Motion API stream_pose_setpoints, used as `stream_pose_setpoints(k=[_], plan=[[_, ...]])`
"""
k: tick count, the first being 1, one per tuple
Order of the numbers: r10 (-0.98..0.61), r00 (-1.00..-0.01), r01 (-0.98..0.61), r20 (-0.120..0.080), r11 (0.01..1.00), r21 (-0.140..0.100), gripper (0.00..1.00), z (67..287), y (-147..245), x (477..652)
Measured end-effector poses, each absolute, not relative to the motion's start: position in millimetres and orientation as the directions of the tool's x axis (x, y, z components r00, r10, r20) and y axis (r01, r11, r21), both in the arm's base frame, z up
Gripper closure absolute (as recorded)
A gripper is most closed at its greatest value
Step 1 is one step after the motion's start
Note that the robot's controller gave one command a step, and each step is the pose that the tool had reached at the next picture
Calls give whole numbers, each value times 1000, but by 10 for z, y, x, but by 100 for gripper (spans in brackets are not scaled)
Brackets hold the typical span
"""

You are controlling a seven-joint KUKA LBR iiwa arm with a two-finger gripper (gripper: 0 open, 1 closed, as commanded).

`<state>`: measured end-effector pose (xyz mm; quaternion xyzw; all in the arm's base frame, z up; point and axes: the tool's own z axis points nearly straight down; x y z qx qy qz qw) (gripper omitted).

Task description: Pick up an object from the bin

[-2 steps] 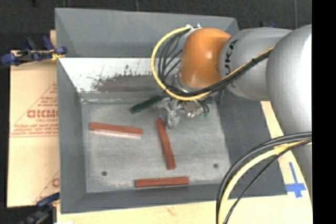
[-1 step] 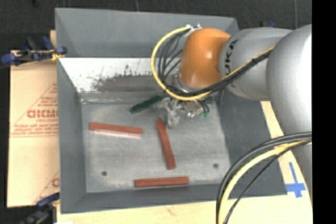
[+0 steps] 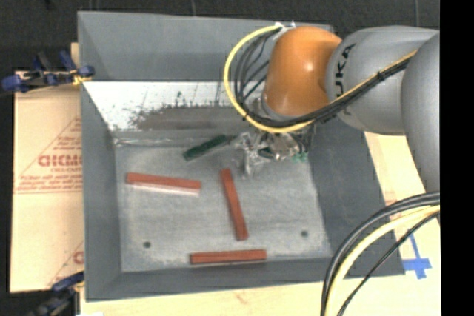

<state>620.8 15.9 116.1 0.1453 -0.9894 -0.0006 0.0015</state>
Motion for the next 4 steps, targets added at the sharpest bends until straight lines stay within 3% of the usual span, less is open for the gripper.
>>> stream_pose_setpoints(k=[1,2,3,4], plan=[[-324,-946,-324,-5,946,-1,0,1162,438,6503],[-324,-946,-324,-6,946,-2,0,1169,437,6507],[-184,-983,-184,-16,983,1,100,756,775,6575],[-184,-983,-184,-16,983,1,100,756,774,6575]])
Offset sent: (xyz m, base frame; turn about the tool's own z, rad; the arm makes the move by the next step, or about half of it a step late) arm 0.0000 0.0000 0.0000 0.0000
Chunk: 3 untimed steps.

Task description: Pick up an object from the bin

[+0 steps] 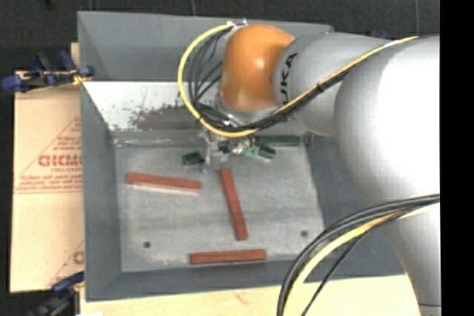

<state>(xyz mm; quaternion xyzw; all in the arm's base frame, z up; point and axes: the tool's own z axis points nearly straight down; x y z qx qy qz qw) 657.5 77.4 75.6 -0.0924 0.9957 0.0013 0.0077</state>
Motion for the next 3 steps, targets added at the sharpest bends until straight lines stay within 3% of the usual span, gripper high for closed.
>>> stream_pose_setpoints(k=[1,2,3], plan=[[-184,-983,-184,0,983,0,100,1296,752,6512],[-128,-992,-128,1,992,2,0,671,862,6485],[-129,-992,-129,-6,992,1,100,714,862,6508]])
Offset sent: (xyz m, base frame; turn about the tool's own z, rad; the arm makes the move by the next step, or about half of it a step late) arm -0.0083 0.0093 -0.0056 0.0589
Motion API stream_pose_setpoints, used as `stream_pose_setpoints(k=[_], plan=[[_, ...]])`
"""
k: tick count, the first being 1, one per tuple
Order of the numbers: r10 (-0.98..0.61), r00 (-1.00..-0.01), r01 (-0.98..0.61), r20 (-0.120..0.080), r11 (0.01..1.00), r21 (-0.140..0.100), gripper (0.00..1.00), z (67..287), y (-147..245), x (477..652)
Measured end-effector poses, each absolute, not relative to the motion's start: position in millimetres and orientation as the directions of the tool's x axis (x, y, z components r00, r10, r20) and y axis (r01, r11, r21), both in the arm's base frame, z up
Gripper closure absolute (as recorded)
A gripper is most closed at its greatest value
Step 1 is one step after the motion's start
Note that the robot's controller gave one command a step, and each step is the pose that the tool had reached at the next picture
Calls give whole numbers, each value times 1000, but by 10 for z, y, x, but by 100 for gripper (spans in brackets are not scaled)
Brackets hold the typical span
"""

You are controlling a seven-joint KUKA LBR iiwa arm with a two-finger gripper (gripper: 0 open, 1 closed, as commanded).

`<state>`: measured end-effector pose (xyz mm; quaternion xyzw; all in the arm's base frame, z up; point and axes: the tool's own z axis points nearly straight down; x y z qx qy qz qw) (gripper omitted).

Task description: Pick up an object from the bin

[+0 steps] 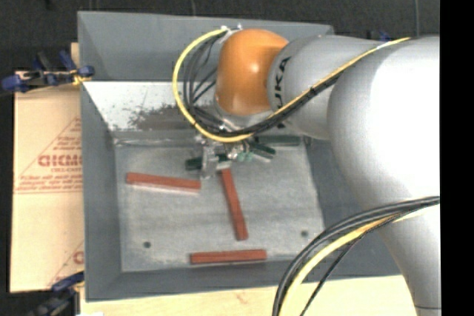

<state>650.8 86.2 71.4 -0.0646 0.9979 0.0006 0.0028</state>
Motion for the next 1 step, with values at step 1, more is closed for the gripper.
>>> stream_pose_setpoints(k=[1], plan=[[-129,-992,-129,-6,992,1,100,714,862,6508]])
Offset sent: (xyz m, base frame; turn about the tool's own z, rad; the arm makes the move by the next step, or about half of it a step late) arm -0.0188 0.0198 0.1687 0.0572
